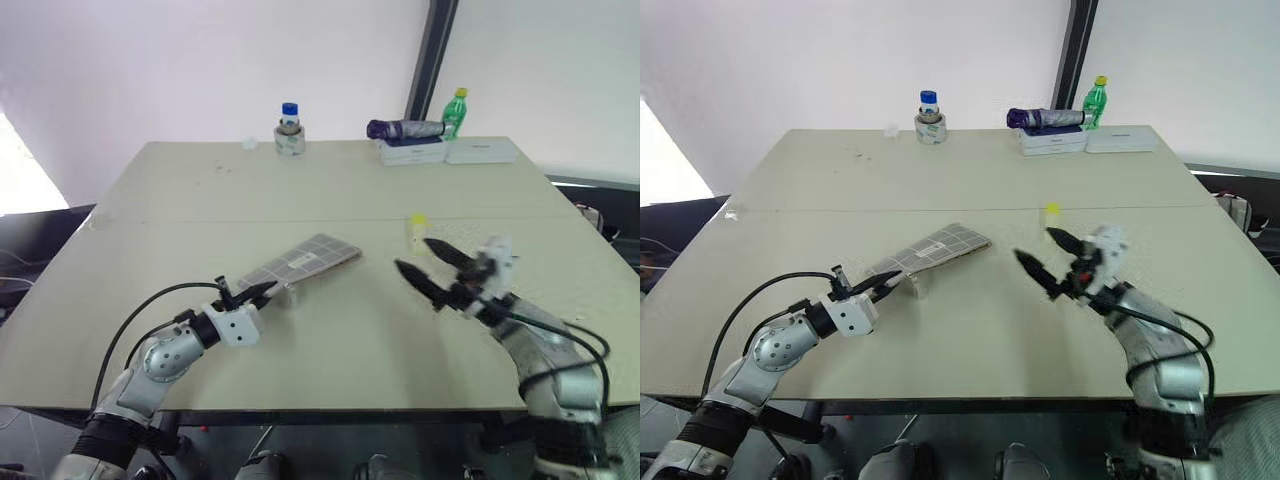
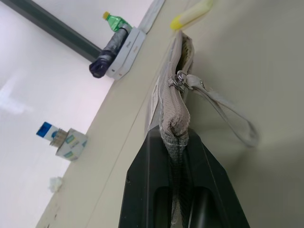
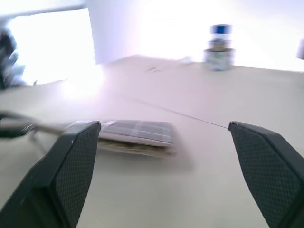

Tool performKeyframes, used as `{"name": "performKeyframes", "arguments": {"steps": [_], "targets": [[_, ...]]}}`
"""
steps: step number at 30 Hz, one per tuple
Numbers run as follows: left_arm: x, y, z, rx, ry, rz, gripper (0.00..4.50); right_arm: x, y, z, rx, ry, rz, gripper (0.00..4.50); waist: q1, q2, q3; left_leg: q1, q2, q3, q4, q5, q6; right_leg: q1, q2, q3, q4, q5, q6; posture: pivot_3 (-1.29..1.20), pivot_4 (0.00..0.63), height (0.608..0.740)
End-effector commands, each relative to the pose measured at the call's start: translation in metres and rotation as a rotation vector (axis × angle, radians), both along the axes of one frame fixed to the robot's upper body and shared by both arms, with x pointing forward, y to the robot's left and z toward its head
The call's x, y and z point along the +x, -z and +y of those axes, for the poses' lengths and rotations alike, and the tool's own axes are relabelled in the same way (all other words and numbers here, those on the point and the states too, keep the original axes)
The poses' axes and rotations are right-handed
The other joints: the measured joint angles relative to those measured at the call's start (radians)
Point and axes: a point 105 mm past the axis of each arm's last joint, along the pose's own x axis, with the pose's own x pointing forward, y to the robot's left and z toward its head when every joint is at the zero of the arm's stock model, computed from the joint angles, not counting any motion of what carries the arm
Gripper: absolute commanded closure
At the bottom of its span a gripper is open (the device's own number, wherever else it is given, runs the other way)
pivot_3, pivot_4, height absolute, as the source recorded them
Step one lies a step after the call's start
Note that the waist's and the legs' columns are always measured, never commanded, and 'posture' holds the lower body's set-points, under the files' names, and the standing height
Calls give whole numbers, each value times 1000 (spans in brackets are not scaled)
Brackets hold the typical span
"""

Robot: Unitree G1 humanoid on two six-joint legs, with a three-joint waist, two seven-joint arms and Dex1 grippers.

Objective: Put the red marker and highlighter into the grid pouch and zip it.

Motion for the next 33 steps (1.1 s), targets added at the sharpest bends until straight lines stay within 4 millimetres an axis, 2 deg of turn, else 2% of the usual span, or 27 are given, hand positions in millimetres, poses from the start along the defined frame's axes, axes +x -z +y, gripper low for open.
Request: {"name": "performKeyframes", "arguments": {"steps": [1, 3, 5, 7, 9, 15, 22, 27, 33], "targets": [[-1, -9, 8, -43, -17, -33, 4500, -21, -1, -19, 3, 114, -76, 20, 1, 0, 0, 0, 0, 0, 0, 0, 0, 0, 0, 0, -1, 0, 0, 0, 150, 740], [-1, -9, 11, -39, -22, -35, 4500, -35, 2, -18, -13, 142, -98, 20, -7, 0, 0, 0, 0, 0, 0, 0, 0, 0, 0, 1, -1, 0, 0, 0, 150, 740], [0, -9, 13, -46, -30, -35, 4500, -40, 8, -29, -41, 258, -100, 20, -13, 0, 0, 0, 0, 0, 0, 0, 0, 0, 0, 1, -1, 0, 0, 0, 150, 740], [0, -10, 14, -49, -31, -36, 4500, -46, 25, -42, -117, 371, -57, 20, -12, 0, 0, 1, 0, 0, 0, 0, 0, 0, 0, 1, -1, 0, 0, 0, 150, 740], [1, -10, 13, -47, -25, -34, 4500, -49, 36, -43, -177, 403, -26, 20, -10, 0, 0, 1, 0, -1, 0, 0, 0, 0, 0, 1, -1, 0, 0, 0, 150, 740], [3, -11, 10, -43, -15, -40, 4500, -40, 42, -60, -219, 510, 0, 20, -10, 0, 0, 1, 0, -1, 0, 0, 0, 0, 0, 1, -1, 0, 0, 0, 150, 740], [4, -11, 10, -41, -15, -40, 4500, -32, 51, -79, -179, 580, 62, 20, -10, 0, 0, 1, -1, -1, 0, 0, 0, 0, 0, 1, -1, 0, 0, 0, 150, 740], [2, -9, 6, -40, 1, -27, 4500, 6, 35, -83, -236, 514, 101, 20, -16, 1, 0, 1, 0, 0, 1, 0, 0, 0, 0, 2, -1, 0, 0, 0, 150, 740], [2, -9, 2, -39, 7, -32, 4500, 47, 35, -93, -302, 508, 265, 20, -10, 0, 0, 1, 0, 0, 1, 0, 0, 0, 1, 2, 0, 0, -1, 0, 150, 740]]}}
